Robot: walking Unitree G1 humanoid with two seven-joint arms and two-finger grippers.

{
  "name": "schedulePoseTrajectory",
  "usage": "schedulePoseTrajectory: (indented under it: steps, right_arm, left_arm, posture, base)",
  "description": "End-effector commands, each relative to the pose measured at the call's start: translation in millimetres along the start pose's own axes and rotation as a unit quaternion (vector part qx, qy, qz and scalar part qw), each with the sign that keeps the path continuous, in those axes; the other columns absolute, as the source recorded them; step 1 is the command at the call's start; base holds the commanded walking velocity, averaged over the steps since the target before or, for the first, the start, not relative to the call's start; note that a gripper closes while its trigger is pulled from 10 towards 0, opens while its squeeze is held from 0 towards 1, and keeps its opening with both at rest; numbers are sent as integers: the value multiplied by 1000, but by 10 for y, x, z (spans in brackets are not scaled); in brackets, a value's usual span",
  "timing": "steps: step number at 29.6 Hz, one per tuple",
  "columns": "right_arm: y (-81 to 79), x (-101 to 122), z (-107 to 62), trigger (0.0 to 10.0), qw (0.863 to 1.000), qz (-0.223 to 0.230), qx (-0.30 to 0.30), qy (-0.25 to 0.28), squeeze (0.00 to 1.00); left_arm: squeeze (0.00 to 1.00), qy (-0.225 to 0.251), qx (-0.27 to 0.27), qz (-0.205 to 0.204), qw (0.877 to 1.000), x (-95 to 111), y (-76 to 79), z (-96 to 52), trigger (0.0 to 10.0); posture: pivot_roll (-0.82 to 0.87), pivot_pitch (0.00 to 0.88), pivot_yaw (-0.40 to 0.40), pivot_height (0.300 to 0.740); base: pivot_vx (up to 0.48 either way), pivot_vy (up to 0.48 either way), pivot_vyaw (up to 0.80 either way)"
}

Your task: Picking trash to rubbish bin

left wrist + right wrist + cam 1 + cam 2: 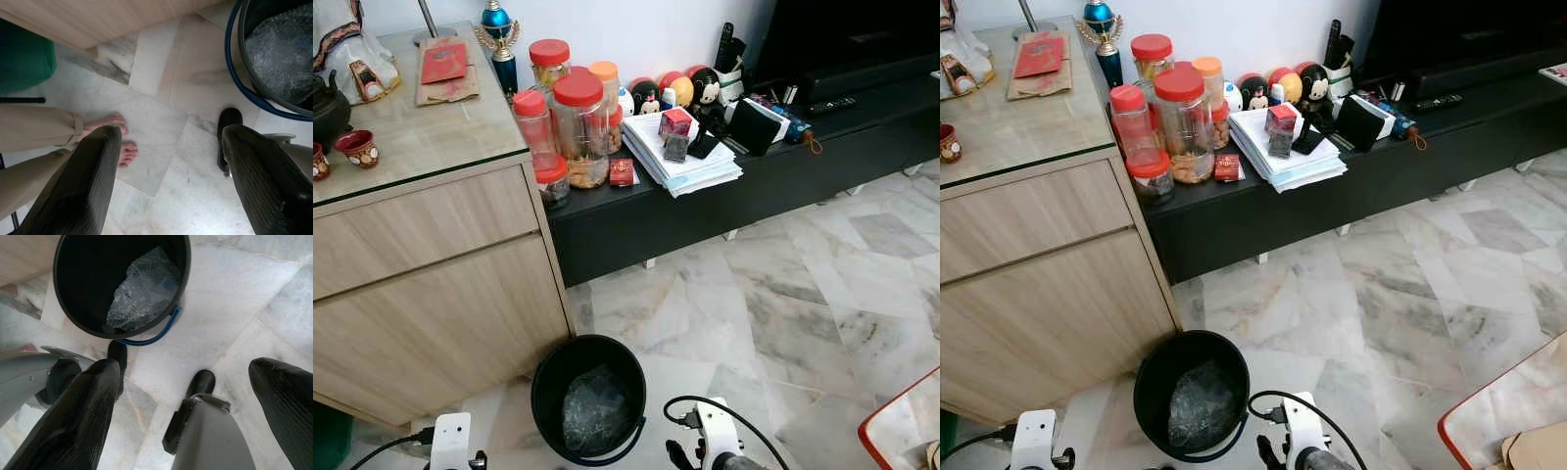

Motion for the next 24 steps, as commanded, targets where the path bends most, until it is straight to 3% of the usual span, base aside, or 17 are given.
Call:
schedulePoseTrajectory:
  steps: [1,10,24]
  right_arm:
    - [20,-53,-9,10000,1000,10,-3,-6,0]
    - [81,-157,-35,10000,1000,12,-12,-19,0]
    - [54,-91,-20,10000,1000,11,-8,-12,0]
  left_arm:
    - [0,-18,-2,-1,1000,-114,22,-22,10000]
    - [0,-31,-5,-5,999,-230,46,-51,10000]
    - [0,-21,-3,-12,1000,-169,35,-37,10000]
  posture:
    - [155,115,-18,728]
    - [151,119,-20,728]
    - [151,118,-21,728]
  base:
    - [0,0,0]
    - [0,0,0]
    - [0,0,0]
Point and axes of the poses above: a point about 5 cm out from each wrist's last joint towards the gripper, its own z axis pointing out of the wrist towards the gripper, its own x axis along the axis of the wrist's last joint, y = z × x, the point moved 2 cm from there along z, pointing out of the wrist towards the gripper, and after that the axes turned 12 degrees about z, right-handed, at the moved point
